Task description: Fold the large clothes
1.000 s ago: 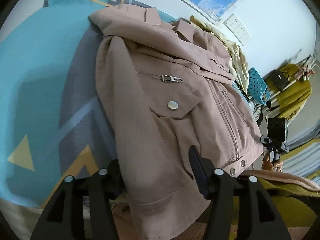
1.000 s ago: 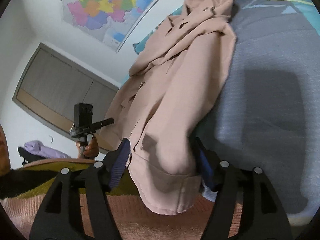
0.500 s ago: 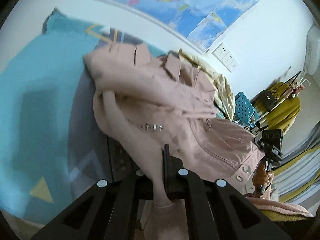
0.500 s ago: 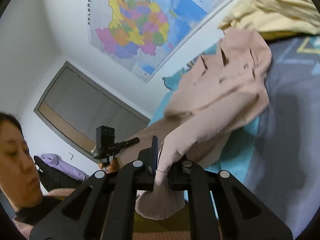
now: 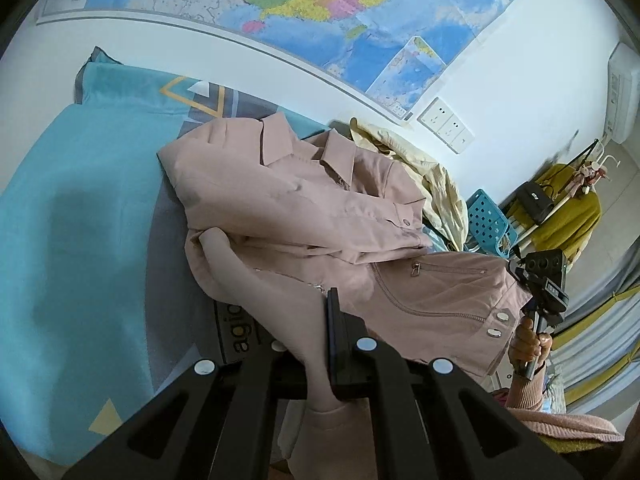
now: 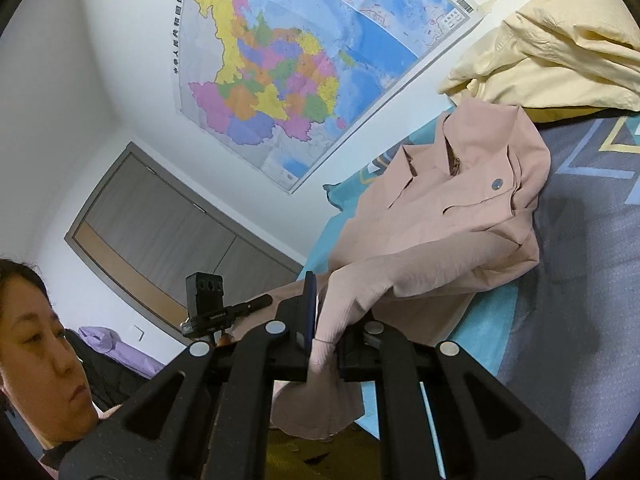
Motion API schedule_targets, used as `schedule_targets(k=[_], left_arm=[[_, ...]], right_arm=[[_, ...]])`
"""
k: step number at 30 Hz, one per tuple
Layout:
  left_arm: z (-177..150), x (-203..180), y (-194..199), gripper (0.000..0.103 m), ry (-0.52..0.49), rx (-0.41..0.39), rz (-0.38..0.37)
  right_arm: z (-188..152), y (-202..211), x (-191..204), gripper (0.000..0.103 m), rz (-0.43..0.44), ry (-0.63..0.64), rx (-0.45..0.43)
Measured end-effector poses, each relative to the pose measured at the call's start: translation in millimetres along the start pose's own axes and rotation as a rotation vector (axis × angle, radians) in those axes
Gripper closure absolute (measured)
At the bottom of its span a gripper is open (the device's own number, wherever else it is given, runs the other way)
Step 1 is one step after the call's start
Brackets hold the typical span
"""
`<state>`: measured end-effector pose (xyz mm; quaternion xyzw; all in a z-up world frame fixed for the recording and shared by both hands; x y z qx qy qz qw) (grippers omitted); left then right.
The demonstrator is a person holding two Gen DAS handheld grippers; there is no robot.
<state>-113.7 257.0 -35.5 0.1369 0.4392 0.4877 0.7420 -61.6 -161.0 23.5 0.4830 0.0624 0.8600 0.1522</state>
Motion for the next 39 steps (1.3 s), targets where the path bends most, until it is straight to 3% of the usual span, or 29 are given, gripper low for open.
schedule_targets(k=[6, 14, 23, 31, 36, 38, 39], left_arm=[[16, 1, 7, 0.101, -0.010, -0.018, 0.021], [84, -2, 8, 0.100, -0.040, -0.027, 0.042], [182, 12, -33, 0.100, -0.005, 0.041, 0.094], [224, 71, -125, 0.100, 0.100, 0.192, 0.191], [226, 104, -166, 0.097, 0.152, 0.253, 0.212], [226, 111, -169, 0.092, 0.181, 0.257, 0.187], [224, 113, -166, 0.087, 0.185, 0.259, 0.151]], right_arm=[[25, -2, 8, 0.095, -0.008, 0.024, -0.014], [95, -18, 1, 0.095, -0.009, 0.002, -0.067], [175, -61, -71, 0.095, -0.136, -0.161, -0.069], [193, -103, -162, 0.093, -0.280, -0.344, -0.011], [193, -110, -177, 0.083, -0.307, -0.346, 0.009], [196, -107, -165, 0.054, -0.312, -0.295, 0.015], [196, -103, -155, 0.045, -0.314, -0.251, 0.012]])
Point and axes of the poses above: each gripper's, at about its wrist camera, not at the fingertips, and y roughly against the way its jaws point, x to its left, z to its top, the point moved 5 cm from there along -y, roughly the way its jaws point, and after that the axes turned 3 degrees about x, right-handed, at the moved point
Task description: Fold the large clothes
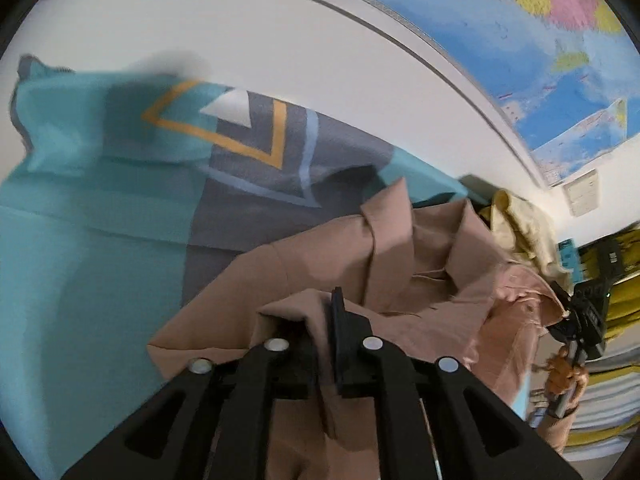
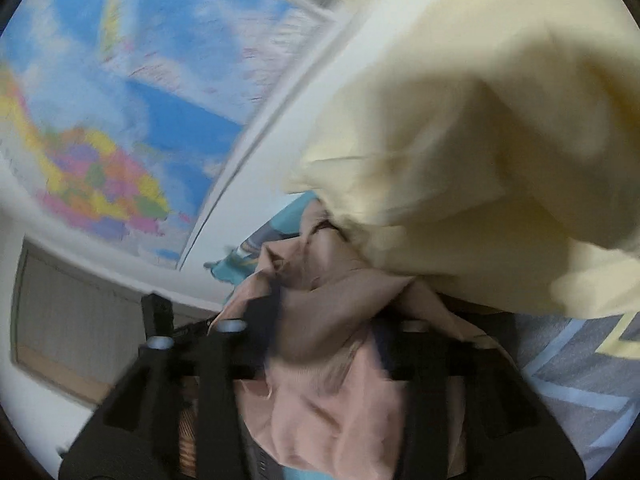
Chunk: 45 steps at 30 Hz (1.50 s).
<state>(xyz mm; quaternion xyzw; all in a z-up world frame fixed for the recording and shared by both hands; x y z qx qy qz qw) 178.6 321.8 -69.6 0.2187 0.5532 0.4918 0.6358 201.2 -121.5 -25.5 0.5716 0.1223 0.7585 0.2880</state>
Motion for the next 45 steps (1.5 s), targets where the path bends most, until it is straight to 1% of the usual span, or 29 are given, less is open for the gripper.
schedule_targets(k=[1, 2, 3, 4, 5, 8, 10, 15, 16, 17, 20, 22, 23, 24, 25, 26, 28, 30, 32, 35, 37, 38, 39, 40, 41, 42, 43, 44, 45], left_arm=[[-1, 1, 5, 0.070, -0.009, -0.014, -0.019], [-4, 2, 16, 0.050, -0.037, -0.064, -0.027], [-6, 1, 28, 0.041, -0.069, -0.119, -0.023], [-8, 1, 40, 0.032, -0.089, -0.164, -0.025], [-16, 5, 53, 0.031, -0.104, -0.207, -0.044], [-45, 16, 70, 0.020, -0.136, -0.242, -0.057], [-66, 19, 69, 0.019, -0.184, -0.248, -0.020], [-105, 14, 30, 0.015, -0.280, -0.155, 0.052], [-108, 13, 20, 0.012, -0.299, -0.147, 0.091], [-110, 12, 11, 0.011, -0.302, -0.131, 0.092], [-107, 9, -6, 0.007, -0.285, -0.111, 0.050], [-106, 4, -12, 0.007, -0.294, -0.129, 0.054], [-107, 1, -16, 0.016, -0.298, -0.135, 0.055], [-108, 0, -17, 0.023, -0.293, -0.144, 0.071], [-109, -2, -17, 0.050, -0.289, -0.147, 0.085], [-111, -3, -15, 0.068, -0.276, -0.141, 0.086], [-113, -3, -6, 0.084, -0.211, -0.118, 0.039], [-121, -5, 15, 0.087, -0.179, -0.135, -0.006], [-134, -9, 40, 0.092, -0.164, -0.159, -0.075], [-159, -9, 65, 0.093, -0.149, -0.174, -0.128], [-174, 0, 64, 0.093, -0.114, -0.149, -0.162], [-178, 5, 59, 0.093, -0.095, -0.132, -0.165], [-187, 12, 46, 0.091, -0.088, -0.093, -0.135], [-190, 16, 38, 0.084, -0.093, -0.079, -0.103], [-192, 26, 28, 0.072, -0.075, -0.068, -0.039], [-190, 29, 25, 0.067, -0.065, -0.075, -0.015], [-187, 29, 30, 0.065, -0.074, -0.102, -0.032], [-185, 29, 34, 0.062, -0.080, -0.122, -0.025], [-180, 26, 46, 0.053, -0.094, -0.165, 0.021]], right_arm=[[-2, 8, 6, 0.032, -0.001, 0.034, -0.011], [-5, 17, 15, 0.028, -0.009, 0.083, -0.028], [-10, 27, 23, 0.026, -0.021, 0.143, -0.049], [-18, 41, 31, 0.018, -0.038, 0.215, -0.081], [-25, 49, 33, 0.012, -0.064, 0.259, -0.100], [-54, 58, 21, 0.006, -0.190, 0.371, -0.107], [-73, 50, 4, 0.006, -0.186, 0.373, -0.050], [-110, 5, -51, 0.006, -0.232, 0.320, 0.107], [-113, -1, -53, 0.005, -0.220, 0.320, 0.110], [-112, -1, -49, 0.005, -0.214, 0.351, 0.068], [-112, -18, -40, 0.005, -0.170, 0.370, 0.092], [-112, -29, -36, 0.007, -0.163, 0.404, 0.089], [-112, -31, -34, 0.023, -0.163, 0.411, 0.090], [-112, -33, -33, 0.041, -0.124, 0.385, 0.114], [-111, -33, -33, 0.076, -0.078, 0.352, 0.137], [-111, -31, -34, 0.081, -0.046, 0.319, 0.149], [-113, -21, -27, 0.086, -0.021, 0.296, 0.146], [-117, 5, -14, 0.087, 0.022, 0.295, 0.115], [-123, 32, -1, 0.094, 0.059, 0.301, 0.087], [-141, 76, 12, 0.095, 0.074, 0.319, 0.040], [-154, 93, 2, 0.096, 0.074, 0.292, 0.028], [-161, 93, -8, 0.095, 0.051, 0.280, 0.048], [-169, 87, -24, 0.095, -0.013, 0.261, 0.084], [-173, 79, -32, 0.093, -0.053, 0.240, 0.109], [-179, 69, -41, 0.086, -0.084, 0.218, 0.143], [-182, 64, -52, 0.079, -0.125, 0.212, 0.169], [-182, 62, -60, 0.054, -0.209, 0.210, 0.168], [-180, 65, -63, 0.042, -0.263, 0.215, 0.152], [-176, 73, -60, 0.030, -0.321, 0.247, 0.120]])
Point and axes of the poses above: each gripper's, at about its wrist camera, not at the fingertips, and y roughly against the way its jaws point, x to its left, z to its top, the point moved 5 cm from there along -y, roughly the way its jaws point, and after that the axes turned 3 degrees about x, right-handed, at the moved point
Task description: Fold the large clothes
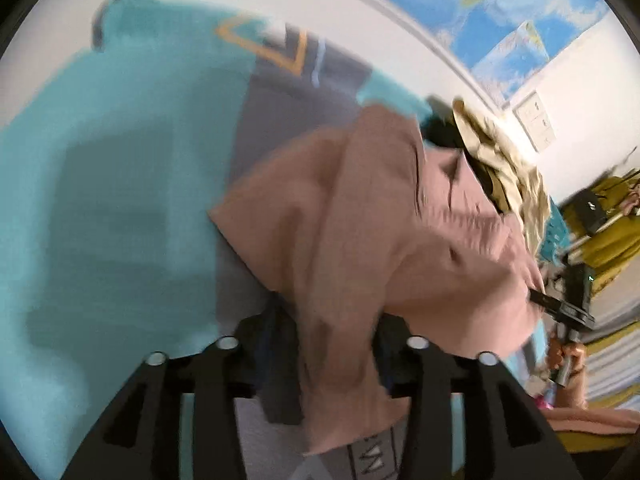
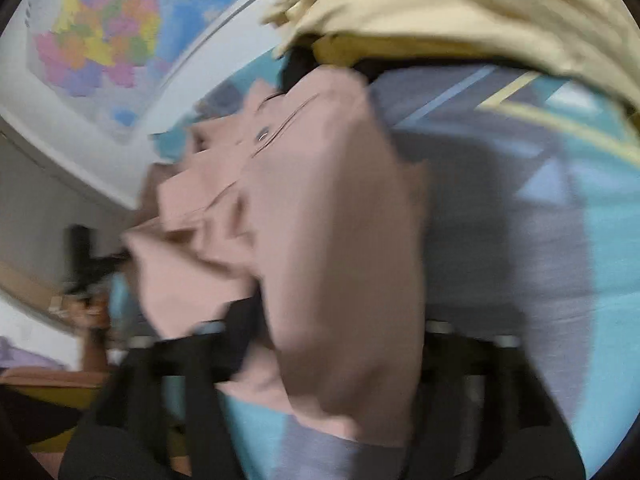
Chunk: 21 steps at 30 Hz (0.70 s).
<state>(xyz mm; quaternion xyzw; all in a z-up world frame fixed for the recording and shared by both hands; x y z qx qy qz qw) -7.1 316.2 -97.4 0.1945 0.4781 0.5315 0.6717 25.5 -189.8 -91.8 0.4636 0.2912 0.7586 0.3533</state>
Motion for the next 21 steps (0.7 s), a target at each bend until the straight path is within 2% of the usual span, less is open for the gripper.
schedule_targets(k=[1, 2, 4, 6, 9, 13, 15, 16, 17, 18, 19, 20, 21], left_arm=[[4, -3, 9, 0.044, -0.021, -0.032, 0.018], [10, -12, 24, 0.038, -0.073, -0.092, 0.041], [19, -30, 39, 0.030, -0.164, -0.152, 0.114], [27, -53, 39, 0.028, -0.250, -0.163, 0.148], [40, -82, 17, 0.027, -0.356, -0.138, 0.178], [52, -101, -36, 0.027, -0.451, -0.044, 0.256], [55, -93, -60, 0.036, -0.434, 0.021, 0.319], [57, -88, -68, 0.051, -0.418, 0.047, 0.336], [59, -81, -77, 0.065, -0.391, 0.069, 0.354], [62, -75, -79, 0.070, -0.373, 0.070, 0.348], [63, -70, -78, 0.080, -0.349, 0.065, 0.325], [63, -65, -73, 0.085, -0.329, 0.056, 0.306], [67, -63, -65, 0.093, -0.305, 0.032, 0.275]], right_arm=[[2, 10, -5, 0.025, -0.035, 0.013, -0.028], [6, 22, -6, 0.025, -0.061, 0.021, -0.067], [15, 48, -1, 0.025, -0.101, 0.055, -0.147], [24, 57, 22, 0.025, -0.127, 0.164, -0.190], [34, 28, 69, 0.025, -0.109, 0.311, -0.151], [47, -42, 112, 0.026, -0.165, 0.467, -0.032], [48, -69, 118, 0.035, -0.186, 0.498, 0.020], [48, -84, 114, 0.048, -0.272, 0.530, 0.037], [48, -91, 112, 0.066, -0.310, 0.546, 0.043], [50, -96, 108, 0.074, -0.325, 0.548, 0.044], [52, -96, 107, 0.088, -0.311, 0.532, 0.040], [56, -92, 106, 0.094, -0.283, 0.510, 0.031], [61, -84, 106, 0.095, -0.255, 0.494, 0.009]])
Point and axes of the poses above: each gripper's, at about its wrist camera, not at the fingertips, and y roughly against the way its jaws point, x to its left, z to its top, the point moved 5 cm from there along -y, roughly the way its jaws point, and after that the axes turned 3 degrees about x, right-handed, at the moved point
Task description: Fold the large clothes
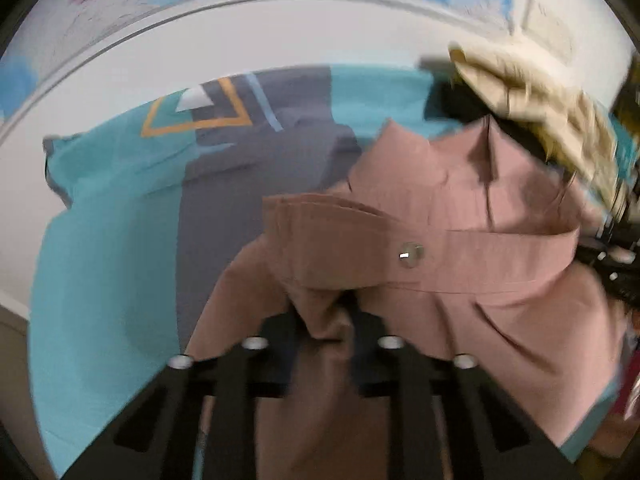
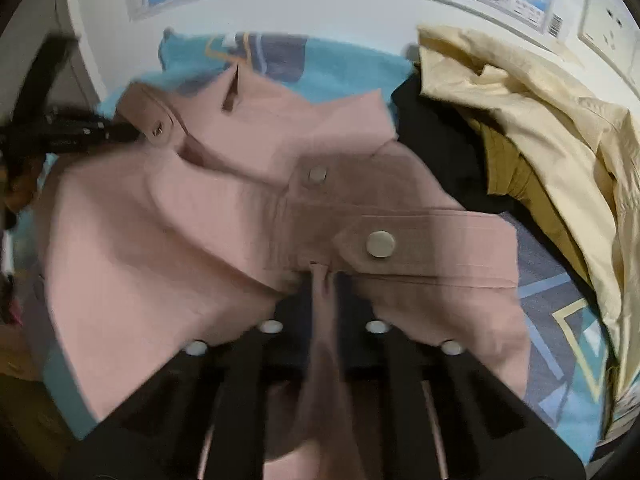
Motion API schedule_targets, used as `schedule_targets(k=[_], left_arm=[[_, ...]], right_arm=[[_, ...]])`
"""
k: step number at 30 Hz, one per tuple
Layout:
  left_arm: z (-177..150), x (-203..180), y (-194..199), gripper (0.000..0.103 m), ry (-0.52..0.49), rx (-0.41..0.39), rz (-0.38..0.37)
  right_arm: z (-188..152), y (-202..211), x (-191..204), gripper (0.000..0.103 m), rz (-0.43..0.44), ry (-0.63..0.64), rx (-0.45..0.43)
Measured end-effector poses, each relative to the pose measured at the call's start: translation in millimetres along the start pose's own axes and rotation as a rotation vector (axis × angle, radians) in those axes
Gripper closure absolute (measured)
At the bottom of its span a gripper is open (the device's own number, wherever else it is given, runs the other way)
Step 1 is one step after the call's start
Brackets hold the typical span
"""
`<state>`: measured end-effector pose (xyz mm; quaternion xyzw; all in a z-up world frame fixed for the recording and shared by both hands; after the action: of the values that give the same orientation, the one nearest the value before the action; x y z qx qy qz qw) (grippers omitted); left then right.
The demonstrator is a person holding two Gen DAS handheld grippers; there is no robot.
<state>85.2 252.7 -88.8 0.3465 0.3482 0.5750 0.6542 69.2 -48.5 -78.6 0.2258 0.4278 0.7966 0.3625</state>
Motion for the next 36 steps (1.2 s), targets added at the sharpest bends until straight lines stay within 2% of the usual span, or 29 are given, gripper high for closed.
schedule_targets(k=[2, 4, 7, 9, 12, 13, 14, 15, 17, 18, 19, 20, 22, 24, 25, 26, 28, 31, 32, 33, 34, 35, 36], left_arm=[[8, 9, 20, 0.098, 0.051, -0.071, -0.056], [17, 17, 40, 0.100, 0.098, -0.135, -0.091], [29, 21, 54, 0.099, 0.117, -0.196, -0.086], [33, 28, 43, 0.099, 0.139, -0.172, -0.061], [27, 38, 16, 0.096, 0.169, -0.106, 0.005], [22, 40, 7, 0.090, 0.170, -0.081, 0.033], [18, 44, 1, 0.080, 0.177, -0.062, 0.051], [14, 47, 0, 0.076, 0.193, -0.058, 0.062], [11, 53, 4, 0.060, 0.213, -0.060, 0.048], [9, 55, 6, 0.055, 0.221, -0.061, 0.025], [8, 55, 11, 0.043, 0.230, -0.061, -0.007], [6, 54, 18, 0.038, 0.228, -0.071, -0.039], [1, 50, 31, 0.036, 0.191, -0.099, -0.052], [-8, 45, 43, 0.025, 0.160, -0.119, -0.053], [-12, 43, 46, 0.023, 0.143, -0.127, -0.052], [-15, 40, 48, 0.022, 0.126, -0.128, -0.045], [-26, 36, 42, 0.022, 0.088, -0.104, 0.009], [-39, 35, 24, 0.024, 0.085, -0.045, 0.013], [-42, 37, 16, 0.034, 0.094, -0.026, 0.006], [-46, 39, 11, 0.037, 0.104, -0.014, 0.001], [-49, 42, 7, 0.041, 0.119, -0.005, -0.016], [-49, 44, 4, 0.045, 0.132, -0.007, -0.033], [-48, 46, 4, 0.047, 0.146, -0.023, -0.046]], right_arm=[[12, 21, -5, 0.097, 0.017, -0.023, -0.076], [29, 45, -15, 0.097, 0.010, -0.057, -0.165], [54, 56, -30, 0.097, 0.007, -0.108, -0.252], [61, 45, -34, 0.098, 0.019, -0.120, -0.238], [70, -4, -33, 0.098, -0.023, -0.092, -0.132], [66, -13, -31, 0.098, -0.020, -0.092, -0.104], [64, -28, -29, 0.098, -0.021, -0.071, -0.065], [60, -35, -27, 0.098, -0.027, -0.057, -0.049], [55, -44, -28, 0.093, -0.015, -0.055, -0.019], [52, -42, -27, 0.091, -0.004, -0.059, -0.021], [51, -37, -28, 0.080, 0.009, -0.072, -0.026], [50, -31, -29, 0.063, 0.030, -0.079, -0.032], [45, -7, -30, 0.045, 0.068, -0.095, -0.081], [36, 21, -30, 0.044, 0.055, -0.069, -0.129], [35, 30, -31, 0.038, 0.034, -0.063, -0.147], [28, 43, -36, 0.034, 0.016, -0.068, -0.168], [14, 56, -48, 0.033, 0.011, -0.100, -0.176], [-11, 50, -70, 0.029, -0.032, -0.157, -0.126], [-20, 44, -76, 0.031, -0.026, -0.185, -0.097], [-29, 35, -82, 0.037, -0.004, -0.221, -0.064], [-33, 26, -84, 0.064, 0.016, -0.238, -0.039], [-37, 22, -85, 0.083, 0.036, -0.249, -0.026], [-38, 18, -86, 0.088, 0.056, -0.264, -0.029]])
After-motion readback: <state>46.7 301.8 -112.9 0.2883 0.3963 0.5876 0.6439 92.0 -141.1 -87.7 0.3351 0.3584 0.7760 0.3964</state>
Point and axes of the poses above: each gripper's, at about its wrist camera, not at the fingertips, and y roughly against the way its jaws point, x to its left, z to its top, the point moved 5 cm from there along -y, roughly the way its jaws point, and after that the axes turned 3 degrees about x, right-handed, at the moved point
